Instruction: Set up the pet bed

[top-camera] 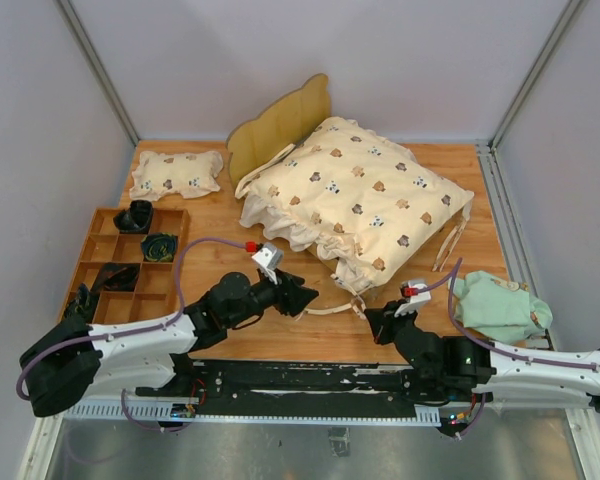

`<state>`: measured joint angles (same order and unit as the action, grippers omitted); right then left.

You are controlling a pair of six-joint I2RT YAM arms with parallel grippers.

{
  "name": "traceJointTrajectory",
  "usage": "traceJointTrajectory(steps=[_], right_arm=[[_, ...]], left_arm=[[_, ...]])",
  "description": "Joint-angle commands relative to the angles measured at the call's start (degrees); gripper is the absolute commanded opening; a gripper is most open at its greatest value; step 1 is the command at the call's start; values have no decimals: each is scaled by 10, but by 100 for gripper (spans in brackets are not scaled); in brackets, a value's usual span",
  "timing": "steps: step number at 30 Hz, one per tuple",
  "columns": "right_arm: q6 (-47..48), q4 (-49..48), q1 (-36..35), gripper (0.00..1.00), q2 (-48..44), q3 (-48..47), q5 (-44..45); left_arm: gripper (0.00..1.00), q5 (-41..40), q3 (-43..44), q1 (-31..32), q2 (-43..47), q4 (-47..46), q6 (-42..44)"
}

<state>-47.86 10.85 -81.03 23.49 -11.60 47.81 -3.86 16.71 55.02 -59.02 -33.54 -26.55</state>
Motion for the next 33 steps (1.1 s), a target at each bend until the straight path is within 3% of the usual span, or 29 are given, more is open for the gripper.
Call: traceJointTrajectory(steps=[1, 5, 13, 22, 33], right_arm=[[17, -14, -7, 0, -2, 11, -6], [36, -33, -8, 0, -6, 18, -15], [49, -36, -7, 0, -10, 21, -18], [54, -46, -8, 0, -18, 28, -25], [55, -48, -8, 0, -18, 29, -28]], left_arm=[[59, 87, 12, 16, -24, -56, 90], [60, 109, 22, 15, -86, -108, 140], [68, 104, 65, 14, -135, -170, 134], [66, 117, 138, 3, -208, -130, 138], [57, 127, 167, 3, -249, -111, 124]])
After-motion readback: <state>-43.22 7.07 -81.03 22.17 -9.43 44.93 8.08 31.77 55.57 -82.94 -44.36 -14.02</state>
